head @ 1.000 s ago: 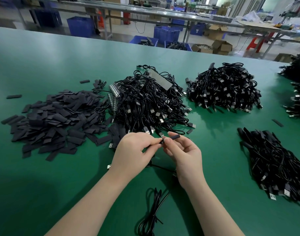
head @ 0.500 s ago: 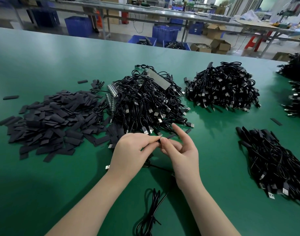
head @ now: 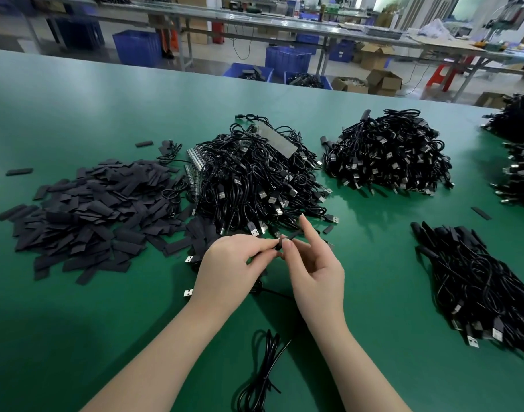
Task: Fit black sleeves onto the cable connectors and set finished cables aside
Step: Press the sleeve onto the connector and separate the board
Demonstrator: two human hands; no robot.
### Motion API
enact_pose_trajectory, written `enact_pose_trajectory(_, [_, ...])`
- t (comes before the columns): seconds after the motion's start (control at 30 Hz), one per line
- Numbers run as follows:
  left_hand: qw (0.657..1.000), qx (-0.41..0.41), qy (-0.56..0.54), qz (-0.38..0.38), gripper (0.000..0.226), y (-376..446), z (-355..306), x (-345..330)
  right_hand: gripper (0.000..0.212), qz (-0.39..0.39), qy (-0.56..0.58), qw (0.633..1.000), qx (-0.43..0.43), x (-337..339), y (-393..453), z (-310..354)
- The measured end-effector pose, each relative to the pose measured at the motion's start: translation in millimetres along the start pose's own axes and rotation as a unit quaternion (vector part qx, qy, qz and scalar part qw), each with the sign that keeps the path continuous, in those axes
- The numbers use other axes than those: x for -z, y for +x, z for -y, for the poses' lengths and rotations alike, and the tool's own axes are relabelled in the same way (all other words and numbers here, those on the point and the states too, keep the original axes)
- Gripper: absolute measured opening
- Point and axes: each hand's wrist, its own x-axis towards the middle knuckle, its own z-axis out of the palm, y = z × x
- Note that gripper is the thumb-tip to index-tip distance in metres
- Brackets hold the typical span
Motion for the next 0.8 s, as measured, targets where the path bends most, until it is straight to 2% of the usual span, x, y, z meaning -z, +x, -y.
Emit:
enact_pose_trajectory(0.17, [1.000,-0.015,0.020,-0.015,0.021,0.2,-2.2,-0.7,0.040,-0.009,0.007,1.000,0.001,0.1,0.4,-0.6])
enact_pose_trajectory(0.33, [1.000,-0.008,-0.006,-0.015,0.024,-0.7,1.3,-4.1,0.028,-0.056,0.032,0.998,-0.016,2.3,2.4,1.5])
enact_pose_trajectory(0.53, [0.999,-0.035,-0.008,0.009,0.025,0.1,3.8,-3.2,0.010,-0.082,0.098,0.989,-0.076,5.9,6.3,3.2])
enact_pose_trajectory(0.8, [0.998,-0.047,-0.029,-0.003,0.023,0.4,0.4,-4.9,0.012,-0.087,0.156,0.977,-0.114,7.2,7.4,2.2])
